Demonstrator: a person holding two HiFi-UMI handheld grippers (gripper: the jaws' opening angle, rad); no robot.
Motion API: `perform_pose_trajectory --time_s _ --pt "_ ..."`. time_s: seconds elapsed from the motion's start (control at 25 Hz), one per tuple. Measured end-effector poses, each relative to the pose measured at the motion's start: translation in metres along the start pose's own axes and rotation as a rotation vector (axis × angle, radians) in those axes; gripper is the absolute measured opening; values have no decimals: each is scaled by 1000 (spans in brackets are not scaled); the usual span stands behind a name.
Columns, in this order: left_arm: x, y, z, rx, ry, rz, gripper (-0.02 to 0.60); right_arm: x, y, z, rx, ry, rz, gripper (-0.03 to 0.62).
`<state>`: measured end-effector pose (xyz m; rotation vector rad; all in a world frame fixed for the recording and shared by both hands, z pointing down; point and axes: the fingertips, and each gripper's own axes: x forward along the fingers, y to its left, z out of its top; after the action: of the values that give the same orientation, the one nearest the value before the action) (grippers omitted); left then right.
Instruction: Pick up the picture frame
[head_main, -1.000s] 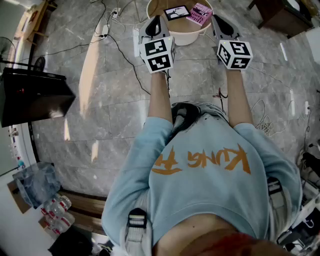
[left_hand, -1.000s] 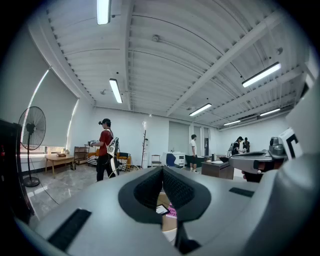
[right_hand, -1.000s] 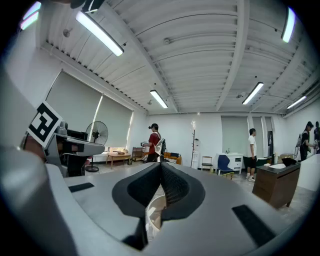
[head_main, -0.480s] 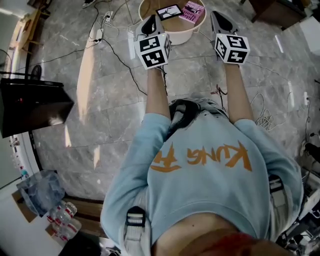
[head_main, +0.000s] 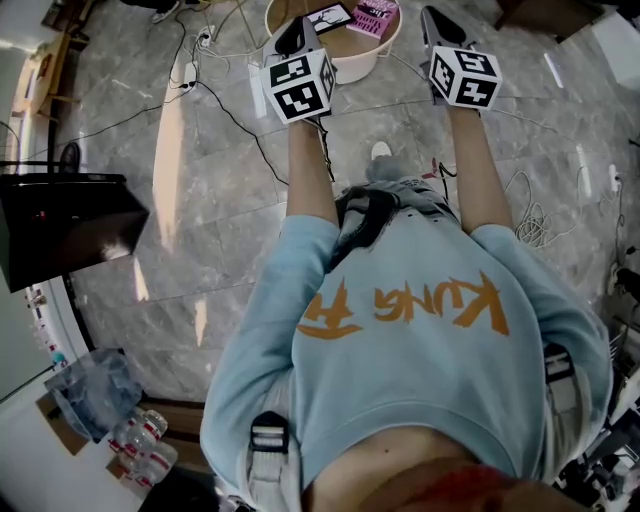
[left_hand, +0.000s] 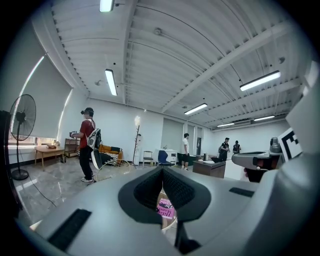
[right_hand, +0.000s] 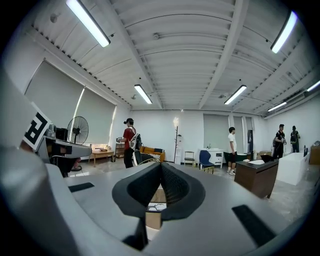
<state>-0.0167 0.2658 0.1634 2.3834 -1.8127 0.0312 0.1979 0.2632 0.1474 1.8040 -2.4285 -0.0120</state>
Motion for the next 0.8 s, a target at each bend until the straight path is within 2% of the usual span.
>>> perform_pose_trajectory --time_s 0.12,0.36,0.52,0.64,0.8 --pt "4 6 4 -3 -11 13 20 11 -2 6 17 -19 10 -2" --pt "12 47 7 -26 -27 81 20 47 23 11 -2 -37 86 -2" --pt "28 62 10 -27 -36 106 20 74 25 17 -5 -52 109 -2" --pt "52 73 7 -30 -25 110 20 102 26 14 -6 -51 132 -2" --pt "96 79 -4 -46 16 78 20 148 15 5 29 -34 143 -2"
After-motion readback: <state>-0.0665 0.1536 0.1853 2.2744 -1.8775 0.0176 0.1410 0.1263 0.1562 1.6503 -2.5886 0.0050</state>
